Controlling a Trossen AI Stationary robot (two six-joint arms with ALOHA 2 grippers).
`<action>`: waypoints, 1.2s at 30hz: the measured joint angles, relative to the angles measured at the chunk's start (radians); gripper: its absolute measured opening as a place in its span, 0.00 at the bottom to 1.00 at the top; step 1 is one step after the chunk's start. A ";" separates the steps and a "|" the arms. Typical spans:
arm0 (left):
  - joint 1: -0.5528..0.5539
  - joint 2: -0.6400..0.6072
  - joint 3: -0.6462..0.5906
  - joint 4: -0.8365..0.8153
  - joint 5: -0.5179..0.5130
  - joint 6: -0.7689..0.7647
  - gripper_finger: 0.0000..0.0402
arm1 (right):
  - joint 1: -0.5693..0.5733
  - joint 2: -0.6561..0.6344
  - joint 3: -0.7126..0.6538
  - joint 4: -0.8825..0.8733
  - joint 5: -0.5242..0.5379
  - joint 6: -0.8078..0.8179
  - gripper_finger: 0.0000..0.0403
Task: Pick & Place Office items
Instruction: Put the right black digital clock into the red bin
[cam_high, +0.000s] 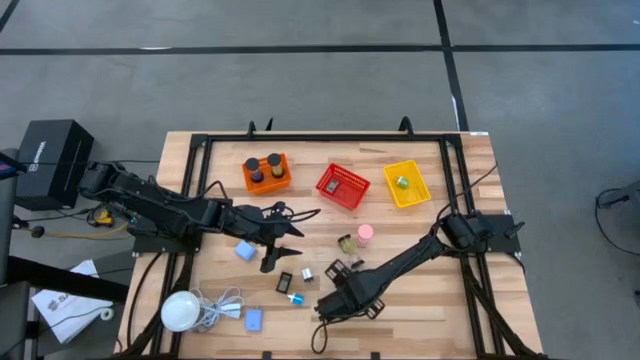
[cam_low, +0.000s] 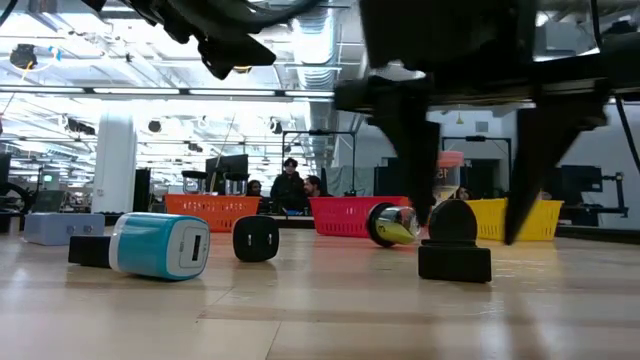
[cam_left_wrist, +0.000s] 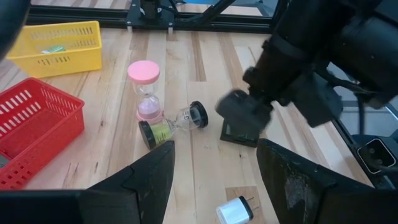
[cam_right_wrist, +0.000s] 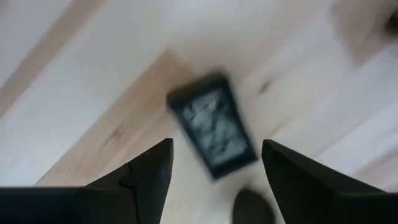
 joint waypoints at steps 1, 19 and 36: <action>0.000 0.000 0.000 0.000 0.000 0.000 0.55 | -0.001 0.000 0.000 0.026 0.000 -0.031 0.59; 0.000 0.000 0.000 0.000 0.000 0.002 0.55 | -0.010 -0.012 -0.002 0.021 -0.004 -0.125 0.59; 0.000 0.000 0.000 0.000 0.000 0.002 0.55 | -0.020 -0.011 -0.053 0.102 -0.083 -0.125 0.59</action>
